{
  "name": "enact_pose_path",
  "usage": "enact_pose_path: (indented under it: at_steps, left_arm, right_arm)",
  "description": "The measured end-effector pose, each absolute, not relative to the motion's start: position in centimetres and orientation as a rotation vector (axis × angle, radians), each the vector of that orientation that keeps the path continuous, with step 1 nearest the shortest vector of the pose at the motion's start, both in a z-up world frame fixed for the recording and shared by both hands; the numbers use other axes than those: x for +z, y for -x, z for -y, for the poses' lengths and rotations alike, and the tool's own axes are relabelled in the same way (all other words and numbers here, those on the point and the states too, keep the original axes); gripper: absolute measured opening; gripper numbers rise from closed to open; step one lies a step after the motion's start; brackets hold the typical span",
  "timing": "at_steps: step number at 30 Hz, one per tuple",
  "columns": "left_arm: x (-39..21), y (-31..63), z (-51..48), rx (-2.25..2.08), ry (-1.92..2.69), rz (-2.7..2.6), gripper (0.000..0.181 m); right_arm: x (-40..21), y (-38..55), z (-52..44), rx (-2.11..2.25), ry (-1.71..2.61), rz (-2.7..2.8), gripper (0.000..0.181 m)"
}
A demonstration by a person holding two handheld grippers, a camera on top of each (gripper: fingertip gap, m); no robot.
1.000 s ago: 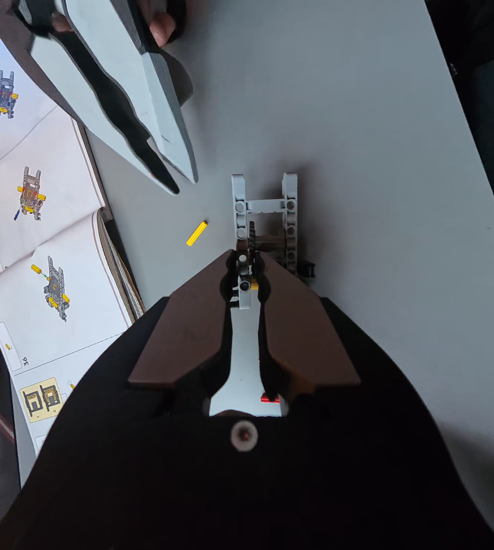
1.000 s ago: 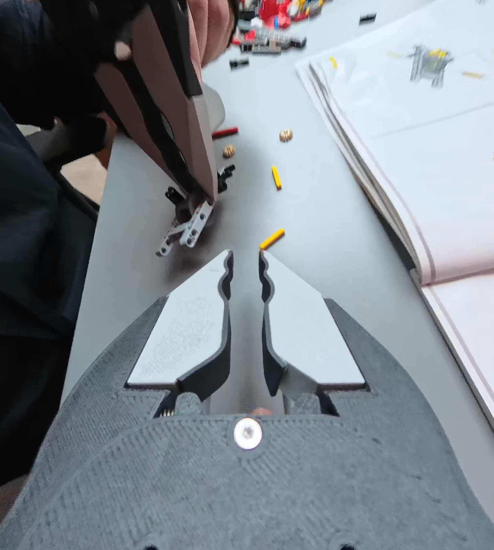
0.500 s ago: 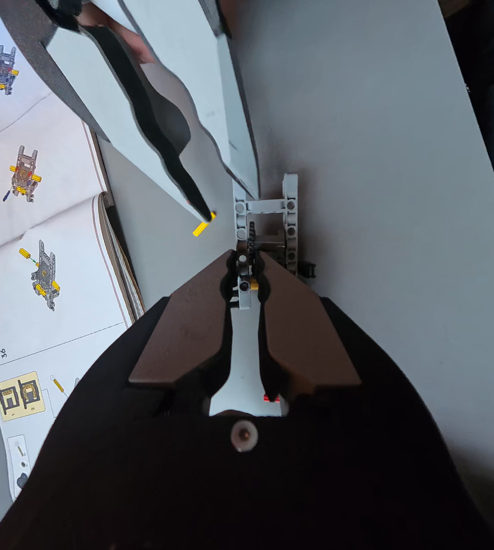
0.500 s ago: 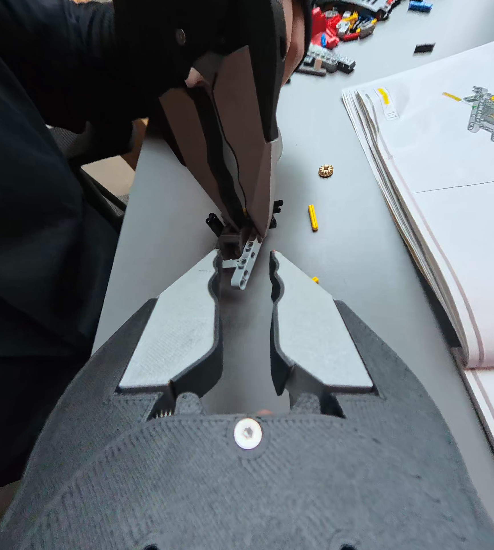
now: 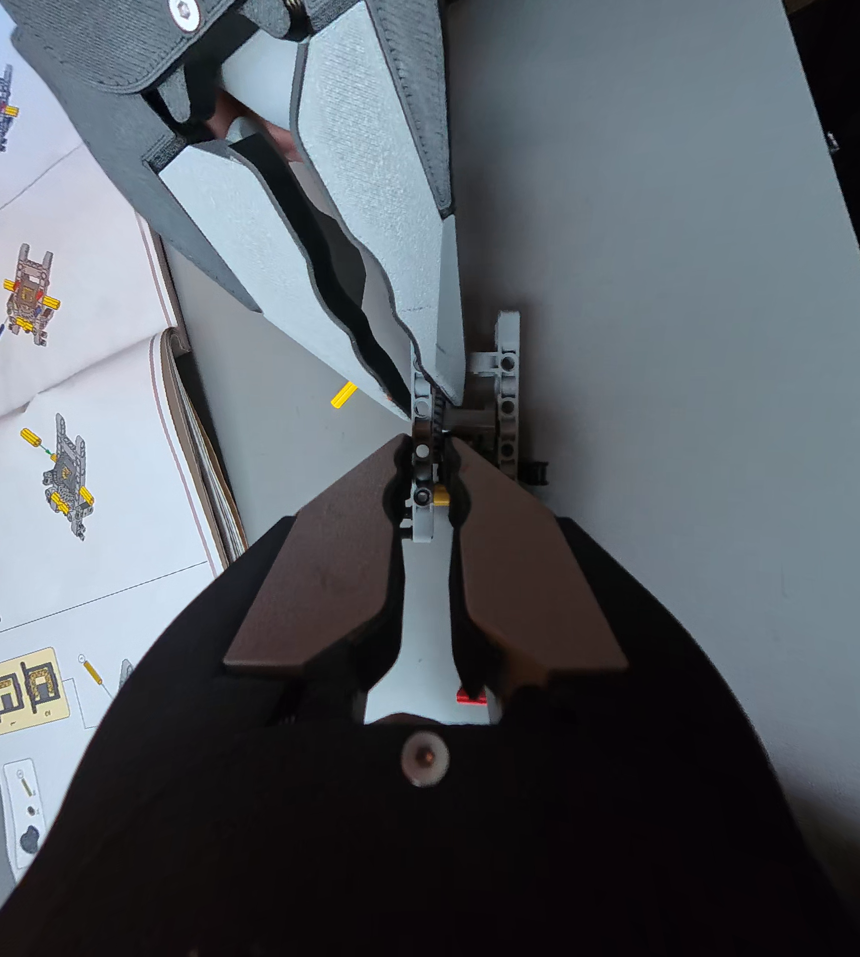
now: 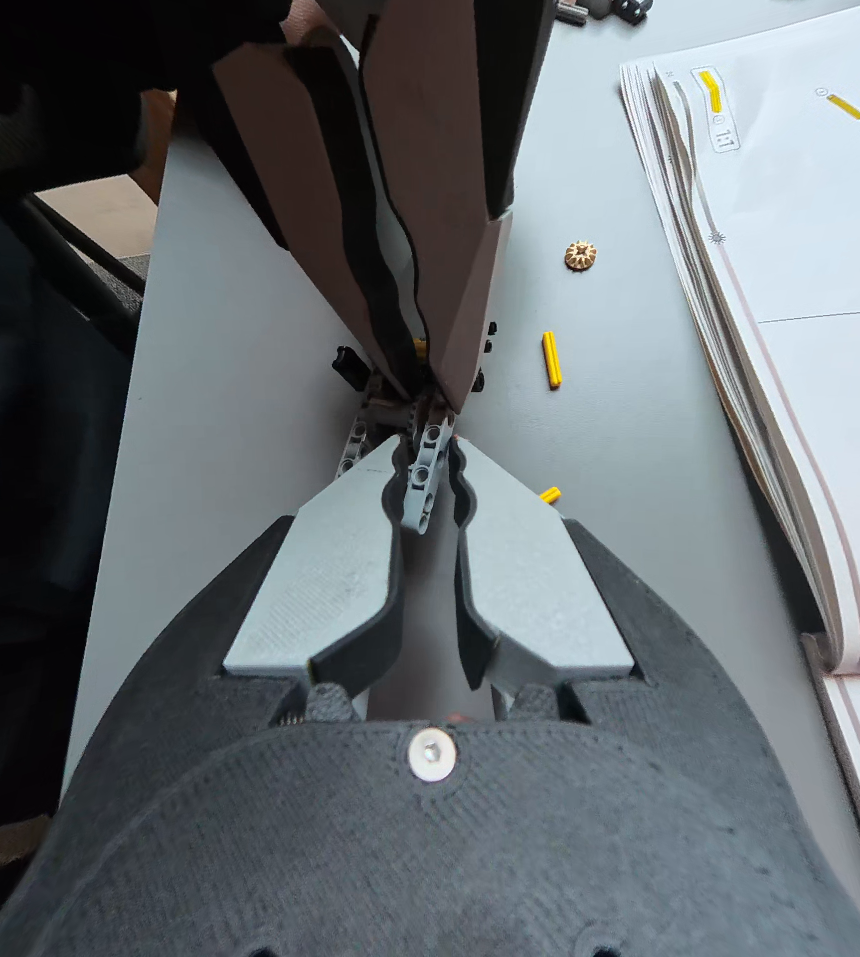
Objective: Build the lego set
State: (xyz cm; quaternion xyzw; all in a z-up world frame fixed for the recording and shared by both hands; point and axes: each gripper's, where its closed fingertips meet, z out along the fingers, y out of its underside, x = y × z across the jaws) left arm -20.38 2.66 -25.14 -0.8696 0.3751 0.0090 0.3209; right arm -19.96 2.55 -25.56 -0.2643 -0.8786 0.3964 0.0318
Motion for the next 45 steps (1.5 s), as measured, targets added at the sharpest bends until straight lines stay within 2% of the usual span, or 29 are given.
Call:
enact_pose_path:
  at_steps: [7, 35, 39, 45]
  left_arm:
    - [-25.34, 20.13, -2.61, -0.003, 2.295, -0.985, 0.008]
    - [-25.34, 19.94, -2.61, -0.102, 2.282, -0.924, 0.010]
    - [-25.14, 20.07, -2.54, -0.104, 2.280, -0.914, 0.018]
    - [-24.87, 20.19, -2.42, -0.103, 2.273, -0.913, 0.020]
  right_arm:
    - [-25.72, 19.64, -2.42, 1.367, 0.842, 2.720, 0.013]
    - [-25.81, 19.59, -2.50, 1.385, 0.819, 2.701, 0.012]
    - [-25.86, 19.58, -2.50, 1.382, 0.819, 2.704, 0.012]
    - [-25.86, 19.58, -2.51, 1.384, 0.821, 2.707, 0.012]
